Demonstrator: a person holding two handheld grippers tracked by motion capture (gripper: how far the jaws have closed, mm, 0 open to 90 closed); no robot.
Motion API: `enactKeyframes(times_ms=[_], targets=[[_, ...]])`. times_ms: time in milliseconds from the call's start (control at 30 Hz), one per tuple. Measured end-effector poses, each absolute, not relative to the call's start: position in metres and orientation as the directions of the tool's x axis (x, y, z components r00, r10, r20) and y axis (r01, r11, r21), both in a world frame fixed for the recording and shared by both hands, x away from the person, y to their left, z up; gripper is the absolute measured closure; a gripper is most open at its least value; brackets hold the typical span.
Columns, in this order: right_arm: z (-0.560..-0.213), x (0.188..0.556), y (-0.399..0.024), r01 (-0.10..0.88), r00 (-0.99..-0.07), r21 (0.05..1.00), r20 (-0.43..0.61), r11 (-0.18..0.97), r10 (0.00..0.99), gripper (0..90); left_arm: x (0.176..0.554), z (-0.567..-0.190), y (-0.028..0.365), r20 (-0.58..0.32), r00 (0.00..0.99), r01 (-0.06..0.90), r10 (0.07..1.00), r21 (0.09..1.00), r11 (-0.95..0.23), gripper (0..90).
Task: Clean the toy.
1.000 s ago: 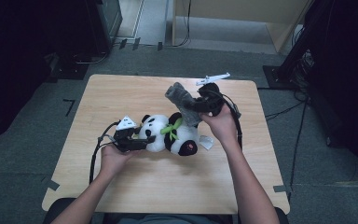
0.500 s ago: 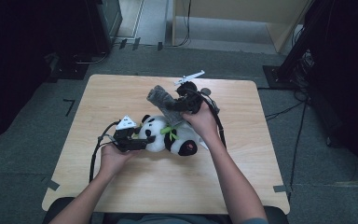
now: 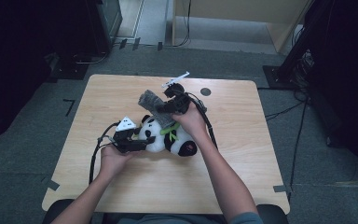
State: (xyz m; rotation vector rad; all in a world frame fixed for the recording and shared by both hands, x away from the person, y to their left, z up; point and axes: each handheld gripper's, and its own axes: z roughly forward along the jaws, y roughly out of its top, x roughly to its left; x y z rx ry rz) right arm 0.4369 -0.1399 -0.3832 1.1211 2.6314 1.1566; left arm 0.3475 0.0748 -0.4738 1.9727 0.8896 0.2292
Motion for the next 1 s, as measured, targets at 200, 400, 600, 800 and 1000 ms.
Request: enactKeyframes(times_ms=[200,400,600,800,1000], targets=[[-0.394,0.441,-0.125,0.612,-0.740,0.629,0.239,0.480,0.629,77.1,0.348,-0.473,0.075,-0.193,0.717,0.502,0.670,0.810,-0.303,35.8],[-0.405,0.443,-0.119,0.627,-0.731,0.601,0.237,0.495,0.640,77.2,0.350,-0.475,0.076,-0.211,0.710,0.514,0.672,0.808,-0.289,35.9],[-0.410,0.448,-0.124,0.638,-0.726,0.594,0.252,0.490,0.639,77.1,0.350,-0.476,0.075,-0.207,0.707,0.512,0.676,0.809,-0.288,35.9],[-0.413,0.449,-0.127,0.639,-0.721,0.595,0.243,0.487,0.649,77.0,0.349,-0.476,0.075,-0.216,0.699,0.520,0.682,0.807,-0.278,36.1],[-0.414,0.452,-0.136,0.662,-0.694,0.576,0.228,0.480,0.683,77.2,0.349,-0.475,0.074,-0.214,0.693,0.529,0.688,0.800,-0.283,36.7]])
